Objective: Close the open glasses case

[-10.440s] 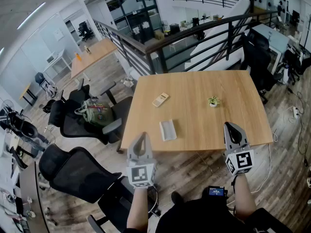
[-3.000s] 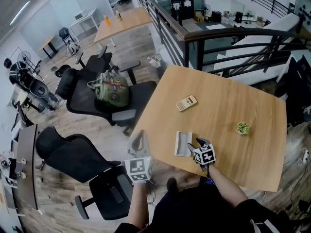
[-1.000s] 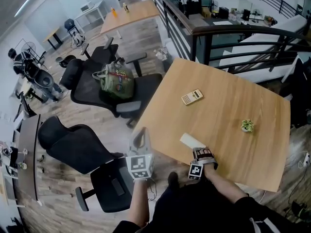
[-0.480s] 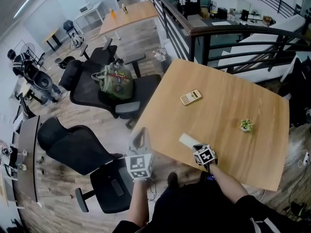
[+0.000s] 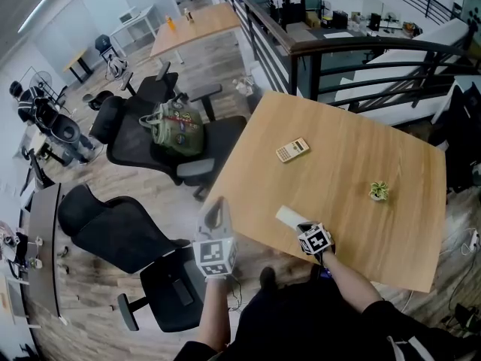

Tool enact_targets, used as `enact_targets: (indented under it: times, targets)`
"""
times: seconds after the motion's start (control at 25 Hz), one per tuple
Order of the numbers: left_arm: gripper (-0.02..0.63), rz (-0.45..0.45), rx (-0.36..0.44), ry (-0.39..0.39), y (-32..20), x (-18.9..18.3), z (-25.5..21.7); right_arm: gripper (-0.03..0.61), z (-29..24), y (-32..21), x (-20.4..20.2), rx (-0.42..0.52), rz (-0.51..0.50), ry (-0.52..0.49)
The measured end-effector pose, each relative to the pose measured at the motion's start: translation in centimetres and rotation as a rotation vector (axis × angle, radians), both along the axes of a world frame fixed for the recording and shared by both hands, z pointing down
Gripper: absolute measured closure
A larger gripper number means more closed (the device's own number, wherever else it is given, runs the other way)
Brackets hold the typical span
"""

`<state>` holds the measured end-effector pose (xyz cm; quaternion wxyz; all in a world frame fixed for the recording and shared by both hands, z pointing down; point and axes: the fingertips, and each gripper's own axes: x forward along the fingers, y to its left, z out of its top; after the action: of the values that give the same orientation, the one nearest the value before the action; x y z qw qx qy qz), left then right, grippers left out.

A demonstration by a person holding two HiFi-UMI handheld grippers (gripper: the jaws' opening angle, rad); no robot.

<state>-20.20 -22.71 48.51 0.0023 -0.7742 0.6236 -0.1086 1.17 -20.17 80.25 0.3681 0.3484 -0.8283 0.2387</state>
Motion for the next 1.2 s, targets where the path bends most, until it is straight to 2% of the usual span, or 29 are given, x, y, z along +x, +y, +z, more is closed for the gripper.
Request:
enact_targets:
  times: [0.16,0.32,0.44,0.56,0.72,0.84,1.04,1.2]
  targets:
    - [0.612,0.016,0.015,0.032,0.2,0.6,-0.3,0.565,-0.9,0.0,0.1,-0.018,0.038,-0.032]
    - [0.612,0.017,0.019,0.03,0.1,0.4,-0.4,0.565,-5.4,-0.8,-0.6,0.083,0.031,-0.125]
    - [0.612,0.018,0.023,0.036,-0.1,0.4,-0.6,0.565,-10.8,-2.6,-0.6,0.213,0.04,-0.201]
    - [0.612,0.028,0.022,0.027,-0.5,0.6,-0.5,0.565,-18.1,-4.8,0.9,0.381,0.069,-0.261]
    - [0.612,0.027,0.041,0.021,-1.2,0.2,-1.4,0.565,-29.1,-5.8,5.0,0.645,0.16,-0.32]
    - [0.613,0.023,0.057,0.022,-1.5,0.2,-2.1,0.565,-34.4,-5.4,8.9,0.786,0.257,-0.314]
    - [0.614,0.034,0.074,0.034,-2.1,1.0,-2.6,0.565,-37.8,-4.7,13.1,0.883,0.36,-0.252]
    - [0.614,0.075,0.081,0.03,-2.5,2.4,-2.9,0.565,-37.5,-4.7,13.5,0.884,0.375,-0.245]
